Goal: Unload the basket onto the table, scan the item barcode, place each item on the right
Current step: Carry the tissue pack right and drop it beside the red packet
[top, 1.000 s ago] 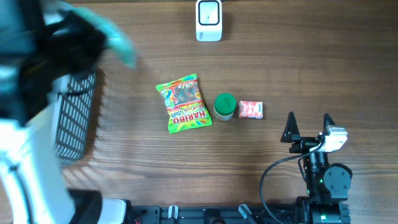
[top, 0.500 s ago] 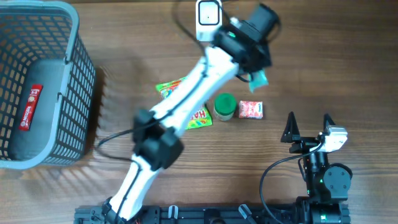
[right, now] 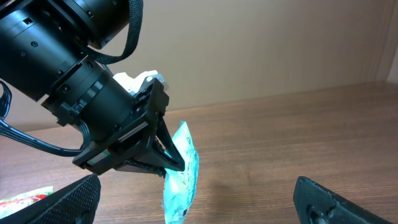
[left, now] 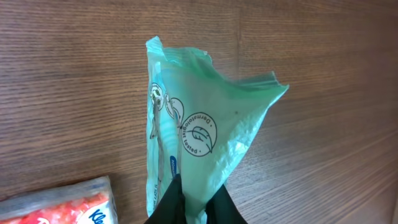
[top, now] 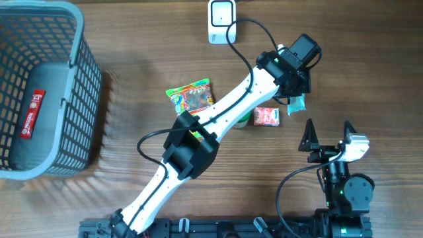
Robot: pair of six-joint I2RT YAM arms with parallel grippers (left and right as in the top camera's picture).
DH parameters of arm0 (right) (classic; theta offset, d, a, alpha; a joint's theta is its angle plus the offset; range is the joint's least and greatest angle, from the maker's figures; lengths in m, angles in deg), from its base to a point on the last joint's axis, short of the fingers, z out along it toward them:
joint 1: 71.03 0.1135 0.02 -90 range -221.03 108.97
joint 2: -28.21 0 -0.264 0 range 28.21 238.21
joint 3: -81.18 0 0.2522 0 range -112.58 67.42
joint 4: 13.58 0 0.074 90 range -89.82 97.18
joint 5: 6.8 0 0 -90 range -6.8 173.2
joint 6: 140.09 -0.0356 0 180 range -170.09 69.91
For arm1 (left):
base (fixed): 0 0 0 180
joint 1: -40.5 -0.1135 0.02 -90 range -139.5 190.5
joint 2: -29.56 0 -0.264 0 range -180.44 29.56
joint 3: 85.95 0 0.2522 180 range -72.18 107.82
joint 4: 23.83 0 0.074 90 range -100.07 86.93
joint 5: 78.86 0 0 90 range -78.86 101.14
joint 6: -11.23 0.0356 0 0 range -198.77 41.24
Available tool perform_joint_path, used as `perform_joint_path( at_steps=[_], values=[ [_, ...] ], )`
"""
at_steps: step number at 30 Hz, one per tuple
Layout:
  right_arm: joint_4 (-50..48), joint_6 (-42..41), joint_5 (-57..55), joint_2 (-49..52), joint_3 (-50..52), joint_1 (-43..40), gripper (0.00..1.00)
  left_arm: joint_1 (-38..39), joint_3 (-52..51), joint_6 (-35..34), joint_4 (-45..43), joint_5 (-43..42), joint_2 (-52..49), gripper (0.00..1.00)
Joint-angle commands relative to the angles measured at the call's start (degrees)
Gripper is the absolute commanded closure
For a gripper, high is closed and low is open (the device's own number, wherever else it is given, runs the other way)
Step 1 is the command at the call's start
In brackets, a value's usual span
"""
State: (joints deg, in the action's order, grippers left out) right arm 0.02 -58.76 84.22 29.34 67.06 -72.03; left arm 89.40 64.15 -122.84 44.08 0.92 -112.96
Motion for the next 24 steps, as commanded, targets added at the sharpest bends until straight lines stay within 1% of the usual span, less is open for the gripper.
perform_joint_path(
  at_steps=[1, 2, 3, 5, 6, 7, 9, 11, 14, 16, 17, 19, 21, 24],
  values=[
    [-0.17, 1.01, -0.74, -0.11, 0.07, 0.22, 0.00, -0.15, -0.28, -1.22, -0.39, -1.90, -1.22, 0.94],
    [-0.17, 1.03, -0.74, -0.11, 0.07, 0.22, 0.00, -0.15, -1.01, -1.31, -0.39, -1.81, -1.49, 0.89],
    [-0.17, 1.01, -0.74, -0.11, 0.07, 0.22, 0.00, -0.17, -1.46, -1.05, -0.26, -1.31, -1.51, 0.80],
    [-0.17, 1.01, -0.74, -0.11, 0.07, 0.22, 0.00, -0.42, -1.44, 1.09, 0.26, 1.70, -1.42, 0.41],
    [-0.17, 1.01, -0.74, -0.11, 0.07, 0.22, 0.00, -0.90, -1.31, 3.74, 0.28, 2.03, -0.68, 0.15],
    [-0.17, 1.01, -0.76, -0.11, 0.07, 0.22, 0.00, -1.40, -1.31, 4.76, 0.28, 2.43, 0.09, 0.08],
    [-0.17, 1.01, -0.74, -0.11, 0.07, 0.22, 0.00, -2.86, -1.31, 4.92, 0.79, 3.52, 2.47, 0.00],
    [-0.17, 1.01, -0.74, -0.11, 0.07, 0.22, 0.00, -4.72, -1.31, 5.55, 1.53, 3.69, 5.90, 0.00],
    [-0.17, 1.01, -0.74, -0.11, 0.07, 0.22, 0.00, -8.52, -1.31, 9.64, 4.59, 5.33, 13.64, 0.00],
    [-0.17, 1.01, -0.76, -0.11, 0.07, 0.22, 0.00, -11.08, -1.31, 10.93, 7.74, 10.38, 18.93, 0.00],
    [-0.17, 1.03, -0.74, -0.11, 0.07, 0.22, 0.00, -13.38, -1.31, 10.93, 10.58, 15.23, 23.26, 0.00],
    [-0.17, 1.01, -0.74, -0.11, 0.07, 0.22, 0.00, -16.15, -1.31, 10.93, 13.25, 18.82, 27.61, 0.00],
    [-0.17, 1.01, -0.74, -0.11, 0.07, 0.22, 0.00, -22.10, -1.31, 10.88, 17.11, 20.39, 34.49, 0.00],
    [-0.17, 1.03, -0.74, -0.11, 0.07, 0.22, 0.00, -30.99, -1.31, 10.34, 20.11, 20.35, 41.09, 0.00]
  ],
)
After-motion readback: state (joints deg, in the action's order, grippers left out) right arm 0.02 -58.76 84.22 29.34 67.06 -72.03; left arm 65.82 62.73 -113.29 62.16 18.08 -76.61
